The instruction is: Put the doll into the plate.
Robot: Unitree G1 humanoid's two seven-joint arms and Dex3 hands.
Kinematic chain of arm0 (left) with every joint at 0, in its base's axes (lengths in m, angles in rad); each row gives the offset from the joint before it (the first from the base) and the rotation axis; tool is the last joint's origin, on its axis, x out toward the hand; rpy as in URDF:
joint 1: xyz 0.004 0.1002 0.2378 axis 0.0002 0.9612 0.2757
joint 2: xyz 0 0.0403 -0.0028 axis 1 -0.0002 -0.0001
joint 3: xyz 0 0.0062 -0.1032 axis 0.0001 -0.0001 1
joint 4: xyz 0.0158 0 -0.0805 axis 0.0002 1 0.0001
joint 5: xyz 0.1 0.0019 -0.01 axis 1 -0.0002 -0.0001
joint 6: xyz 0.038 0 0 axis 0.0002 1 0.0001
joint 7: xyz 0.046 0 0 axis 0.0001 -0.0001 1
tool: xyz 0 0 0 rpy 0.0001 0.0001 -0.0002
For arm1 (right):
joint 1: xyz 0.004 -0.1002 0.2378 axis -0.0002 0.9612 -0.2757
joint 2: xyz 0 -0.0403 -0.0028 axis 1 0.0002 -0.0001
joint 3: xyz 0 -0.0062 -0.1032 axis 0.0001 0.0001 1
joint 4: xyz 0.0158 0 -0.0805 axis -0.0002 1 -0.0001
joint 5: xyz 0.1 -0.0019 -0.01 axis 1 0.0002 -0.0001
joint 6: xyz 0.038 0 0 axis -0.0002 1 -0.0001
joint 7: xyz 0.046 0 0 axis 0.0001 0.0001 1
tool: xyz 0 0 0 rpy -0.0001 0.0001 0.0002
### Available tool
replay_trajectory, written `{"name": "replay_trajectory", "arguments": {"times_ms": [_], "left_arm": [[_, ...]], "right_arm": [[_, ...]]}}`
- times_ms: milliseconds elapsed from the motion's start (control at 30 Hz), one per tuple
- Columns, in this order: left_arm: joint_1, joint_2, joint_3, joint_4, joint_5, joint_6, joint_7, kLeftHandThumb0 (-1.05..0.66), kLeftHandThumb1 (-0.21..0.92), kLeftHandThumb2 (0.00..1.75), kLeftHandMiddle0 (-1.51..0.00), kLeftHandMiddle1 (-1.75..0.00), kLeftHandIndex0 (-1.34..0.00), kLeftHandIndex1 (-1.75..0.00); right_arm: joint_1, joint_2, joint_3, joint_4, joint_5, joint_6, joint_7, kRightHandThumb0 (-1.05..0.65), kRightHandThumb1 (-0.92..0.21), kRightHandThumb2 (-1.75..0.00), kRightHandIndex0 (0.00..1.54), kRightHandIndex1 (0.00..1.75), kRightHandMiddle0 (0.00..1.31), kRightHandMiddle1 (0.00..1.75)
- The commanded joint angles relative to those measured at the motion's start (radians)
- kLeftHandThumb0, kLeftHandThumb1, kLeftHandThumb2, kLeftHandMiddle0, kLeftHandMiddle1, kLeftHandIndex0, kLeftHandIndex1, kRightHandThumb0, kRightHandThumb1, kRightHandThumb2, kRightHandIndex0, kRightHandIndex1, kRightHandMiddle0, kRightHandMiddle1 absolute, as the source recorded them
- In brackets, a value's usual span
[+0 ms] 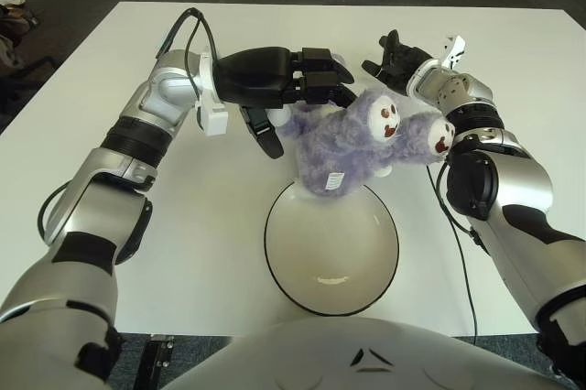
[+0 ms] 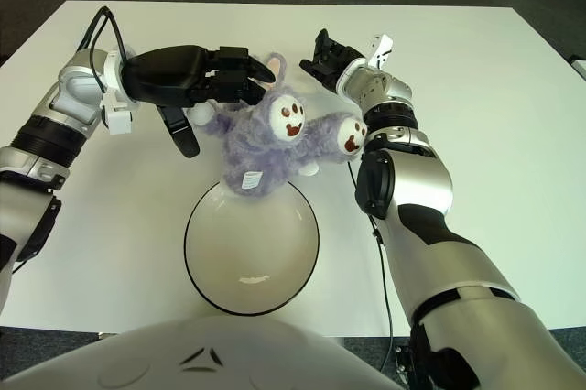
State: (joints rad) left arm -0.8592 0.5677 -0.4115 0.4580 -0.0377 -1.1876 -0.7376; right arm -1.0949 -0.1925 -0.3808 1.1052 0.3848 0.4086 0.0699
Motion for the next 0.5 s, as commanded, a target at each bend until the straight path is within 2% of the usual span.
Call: {"name": "replay_trajectory", "arguments": {"times_ms": [0,67,133,233,333,467], "left_arm": [[0.015,0.008,0.000,-0.032,-0.035,-0.003,-0.014,-0.67,0.72,0.70,-0.20,-0.61,0.00,-0.77],[0.015,0.000,-0.003,-0.044,-0.053,-0.019,-0.016,-0.65,0.69,0.74,-0.22,-0.74,0.00,-0.88],[0.011,-0.004,-0.010,-0.063,-0.072,-0.021,-0.022,-0.62,0.61,0.83,-0.23,-1.14,0.00,-1.18],[0.008,-0.002,-0.015,-0.095,-0.091,-0.005,-0.037,-0.58,0.53,0.91,-0.38,-1.55,-0.07,-1.38],[0.011,0.005,-0.017,-0.118,-0.109,0.014,-0.056,-0.55,0.47,0.95,-0.49,-1.68,-0.13,-1.48],[0.019,0.009,0.000,-0.149,-0.103,0.034,-0.063,-0.52,0.42,0.98,-0.62,-1.73,-0.20,-1.59]], "right_arm": [[-0.018,-0.005,0.004,0.006,-0.013,-0.016,-0.004,-0.02,-0.07,-1.40,0.10,1.24,0.07,1.44],[-0.018,-0.005,0.005,0.006,-0.018,-0.018,-0.004,-0.02,-0.08,-1.40,0.10,1.24,0.07,1.44],[-0.018,-0.004,0.004,0.007,-0.021,-0.020,-0.004,-0.03,-0.08,-1.40,0.10,1.25,0.08,1.44],[-0.018,-0.004,0.003,0.010,-0.022,-0.020,-0.004,-0.02,-0.08,-1.40,0.11,1.26,0.07,1.44],[-0.018,-0.004,0.002,0.011,-0.022,-0.019,-0.002,-0.02,-0.08,-1.40,0.09,1.25,0.06,1.44],[-0.016,-0.007,0.012,0.011,-0.030,-0.023,0.012,-0.01,-0.08,-1.40,0.08,1.24,0.02,1.42]]}}
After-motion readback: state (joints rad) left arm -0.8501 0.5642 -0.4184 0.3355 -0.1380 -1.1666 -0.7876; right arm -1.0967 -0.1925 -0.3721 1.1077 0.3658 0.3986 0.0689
